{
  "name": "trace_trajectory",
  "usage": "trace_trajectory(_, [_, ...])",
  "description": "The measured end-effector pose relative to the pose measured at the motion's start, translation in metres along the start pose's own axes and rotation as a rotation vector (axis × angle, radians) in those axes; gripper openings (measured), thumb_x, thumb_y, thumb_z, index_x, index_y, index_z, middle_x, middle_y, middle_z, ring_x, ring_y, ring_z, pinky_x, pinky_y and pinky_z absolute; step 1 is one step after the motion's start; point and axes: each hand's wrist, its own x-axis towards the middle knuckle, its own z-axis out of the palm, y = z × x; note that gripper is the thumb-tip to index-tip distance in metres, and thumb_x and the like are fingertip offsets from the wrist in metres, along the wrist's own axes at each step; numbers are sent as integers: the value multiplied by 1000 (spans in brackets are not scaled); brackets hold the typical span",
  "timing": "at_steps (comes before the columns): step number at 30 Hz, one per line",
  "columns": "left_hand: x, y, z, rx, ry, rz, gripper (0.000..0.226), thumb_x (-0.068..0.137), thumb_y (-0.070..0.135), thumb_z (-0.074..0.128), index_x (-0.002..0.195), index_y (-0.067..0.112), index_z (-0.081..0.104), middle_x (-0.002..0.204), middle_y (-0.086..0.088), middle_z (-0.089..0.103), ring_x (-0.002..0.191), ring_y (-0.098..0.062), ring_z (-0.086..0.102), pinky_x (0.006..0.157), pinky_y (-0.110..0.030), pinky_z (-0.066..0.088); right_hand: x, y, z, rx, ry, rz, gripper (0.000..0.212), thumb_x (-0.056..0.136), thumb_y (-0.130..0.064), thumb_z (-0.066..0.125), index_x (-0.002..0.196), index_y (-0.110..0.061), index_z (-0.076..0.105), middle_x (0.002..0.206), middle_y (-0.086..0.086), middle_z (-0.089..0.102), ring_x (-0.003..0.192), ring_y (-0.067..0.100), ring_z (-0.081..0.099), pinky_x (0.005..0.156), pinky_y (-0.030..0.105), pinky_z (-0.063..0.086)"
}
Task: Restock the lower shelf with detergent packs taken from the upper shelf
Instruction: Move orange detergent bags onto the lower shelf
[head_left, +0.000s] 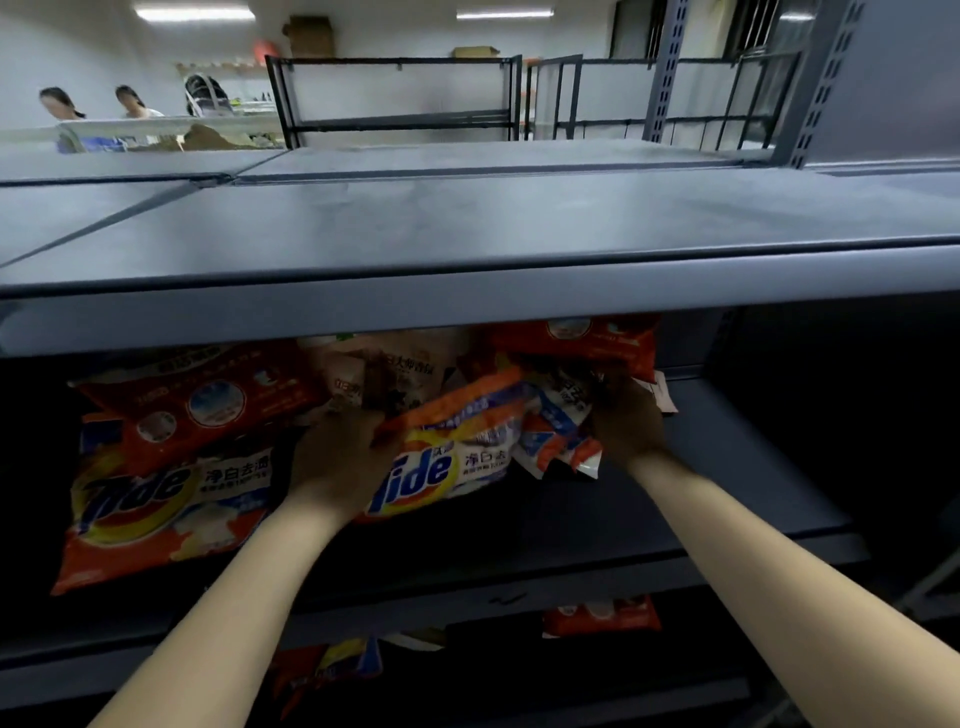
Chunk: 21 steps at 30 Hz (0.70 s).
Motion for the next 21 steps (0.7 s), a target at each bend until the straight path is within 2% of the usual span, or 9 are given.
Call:
trace_trajectory(4, [9,18,1,-180,162,-13,26,94,34,56,68,27,58,63,11,60,61,-7,58,62,-26,45,5,11,-24,40,93,-24,33,102,-26,39,132,-20,52,124,11,60,106,32,60,81,29,41])
trace_trajectory(8, [8,22,22,-357,160,-135,27,94,29,55,69,20,59,64,-2,63,61,-17,61,63,-32,48,10,28,-44,109,210,101,35,102,-26,40,136,-24,49,125,11,58,114,31,55,87,32,41])
trace_trajectory(10, [5,22,32,-413,178,-208,24,95,24,55,71,17,58,63,-5,60,56,-11,56,55,-27,43,12,34,-53,154,237,201,38,101,-22,40,139,-18,45,130,13,55,117,33,53,90,33,39])
trace_trajectory(12, [2,23,39,-489,204,-167,17,94,21,56,79,27,60,63,-1,60,49,-2,53,48,-20,39,7,38,-58,256,186,255,38,100,-14,45,137,-8,40,133,18,51,119,33,52,93,36,40])
trace_trajectory(14, [-1,22,42,-600,175,-154,21,92,22,61,110,31,62,84,2,69,64,4,62,57,-12,46,-2,44,-59,494,75,300,41,93,-4,56,130,-6,39,130,16,53,115,29,55,94,40,44])
trace_trajectory(16, [-2,15,46,-775,89,-217,50,89,27,66,136,26,49,115,1,66,98,-8,66,85,-31,54,-7,51,-58,579,10,384,47,83,5,66,126,-1,48,123,16,61,105,31,62,92,47,50])
trace_trajectory(18, [-8,12,51,-975,19,-333,59,85,25,70,139,23,47,126,-2,62,114,-23,61,97,-46,48,-12,50,-59,568,24,464,33,84,8,64,116,2,58,114,20,64,90,30,65,77,42,55])
trace_trajectory(20, [-14,11,60,-993,16,-410,54,84,23,71,134,14,53,119,-5,66,114,-29,60,93,-42,50,-13,48,-61,575,68,470,20,88,5,60,107,-1,61,104,17,67,81,25,65,64,34,55])
trace_trajectory(21, [-17,13,64,-946,16,-443,51,84,27,70,128,6,57,111,-12,67,109,-33,61,89,-43,51,-14,48,-61,577,76,448,17,90,1,60,106,-3,62,102,15,68,83,25,66,65,36,56])
